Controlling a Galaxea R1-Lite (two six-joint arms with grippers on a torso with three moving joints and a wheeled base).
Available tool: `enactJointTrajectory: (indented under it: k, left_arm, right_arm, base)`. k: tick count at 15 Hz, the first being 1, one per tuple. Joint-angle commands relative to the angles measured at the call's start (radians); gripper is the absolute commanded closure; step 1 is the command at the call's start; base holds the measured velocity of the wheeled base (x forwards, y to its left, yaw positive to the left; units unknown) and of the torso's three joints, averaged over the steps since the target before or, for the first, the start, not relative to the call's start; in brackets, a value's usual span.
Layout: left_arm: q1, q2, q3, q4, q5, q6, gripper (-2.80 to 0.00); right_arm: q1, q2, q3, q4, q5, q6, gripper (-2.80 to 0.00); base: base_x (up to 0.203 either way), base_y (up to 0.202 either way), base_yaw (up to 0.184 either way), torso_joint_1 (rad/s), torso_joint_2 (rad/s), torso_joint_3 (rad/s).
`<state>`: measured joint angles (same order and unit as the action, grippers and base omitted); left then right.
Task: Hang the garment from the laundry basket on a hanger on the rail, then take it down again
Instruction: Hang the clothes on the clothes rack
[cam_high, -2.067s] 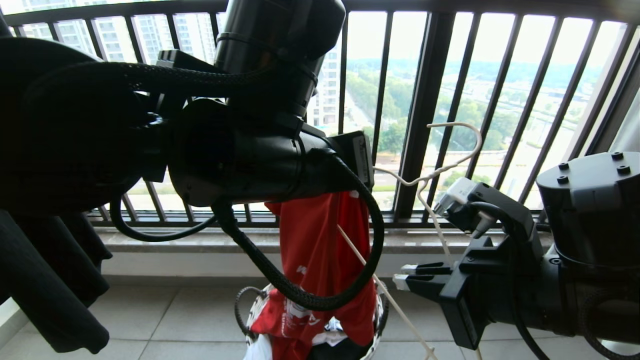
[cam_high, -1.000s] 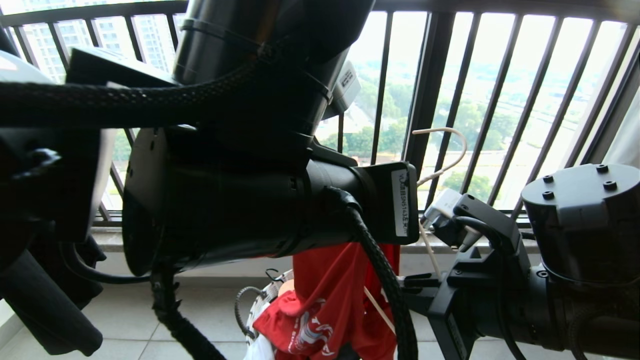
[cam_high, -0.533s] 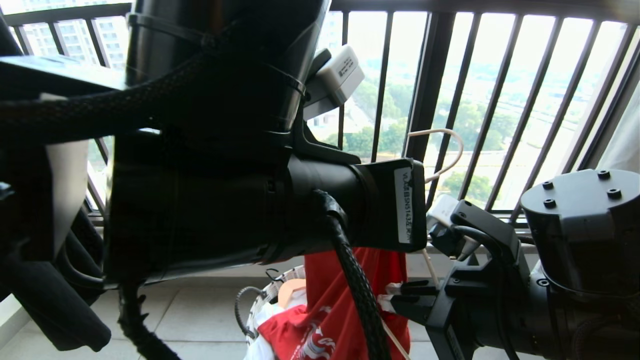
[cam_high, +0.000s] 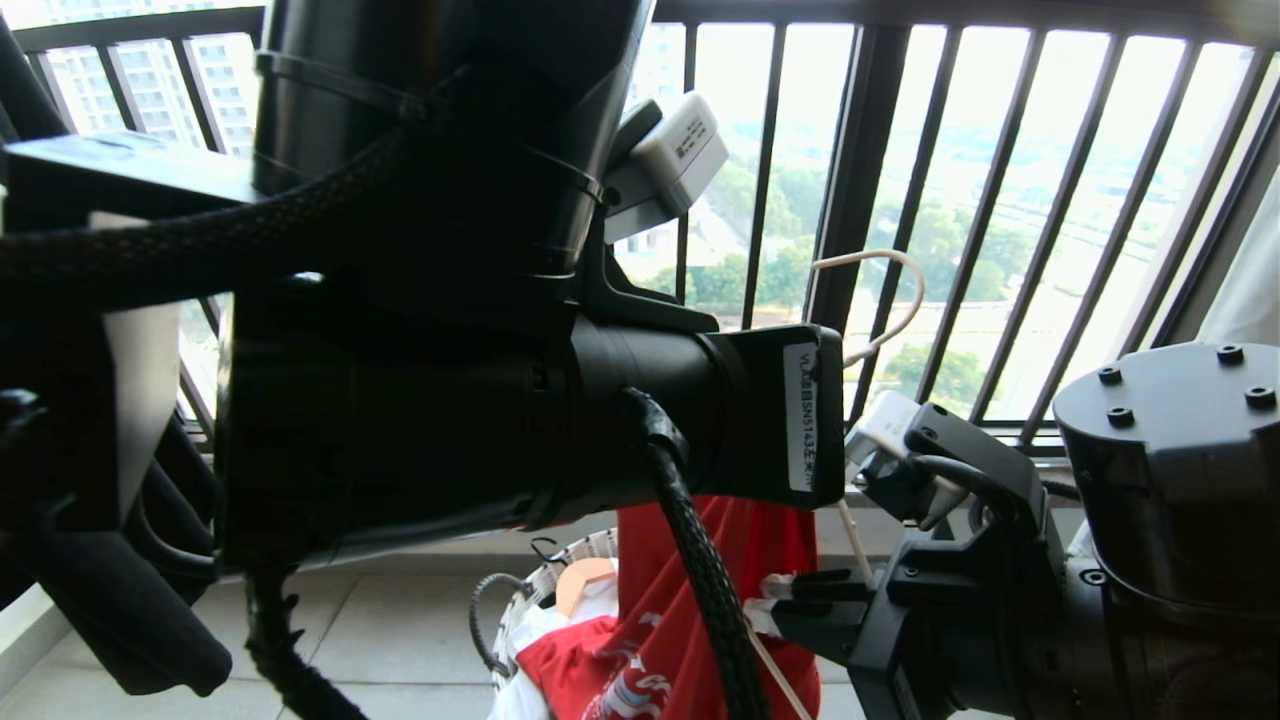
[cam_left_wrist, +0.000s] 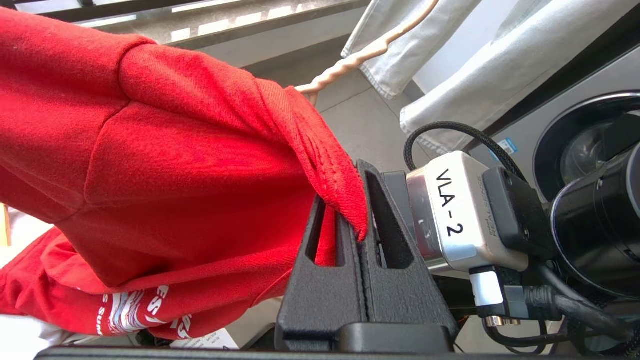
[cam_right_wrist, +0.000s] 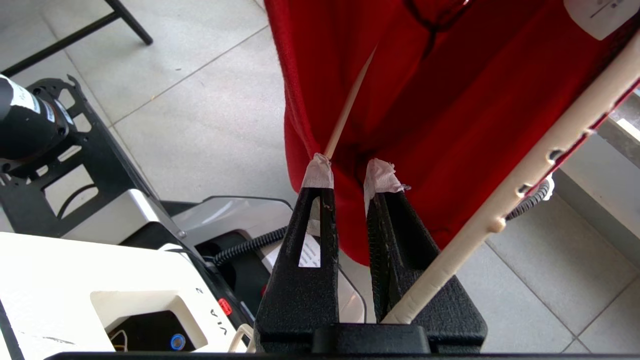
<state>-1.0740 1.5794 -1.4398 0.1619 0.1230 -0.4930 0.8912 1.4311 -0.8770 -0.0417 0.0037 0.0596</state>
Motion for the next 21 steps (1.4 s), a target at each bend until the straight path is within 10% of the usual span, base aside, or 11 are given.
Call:
enactJointTrajectory:
  k: [1,14,16,21]
  left_arm:
    - [-0.001,-0.004,0.006,-0.009,0.000,-0.002,0.00]
    - [-0.037,-0.024,0.041,-0.016,0.000,0.021,0.00]
    - [-0.037,-0.026,0.041,-0.016,0.000,0.021,-2.80]
    - [-0.037,-0.045,0.041,-0.016,0.000,0.021,-2.80]
  right_arm:
    - [0.015,0.002,0.003,-0.003,0.001,0.002,0.00]
    - [0.018,0.000,0.004,-0.010,0.001,0.001,0.00]
    - [0.018,-0.001,0.004,-0.010,0.001,0.000,0.00]
    - [0.018,0.002,0.010,-0.029,0.001,0.002,0.00]
  base:
    - [0.000,0.000,0.000,0.000,0.00,0.000]
    - [0.000,0.000,0.000,0.000,0.00,0.000]
    - [0.000,0.000,0.000,0.000,0.00,0.000]
    - [0.000,0.000,0.000,0.000,0.00,0.000]
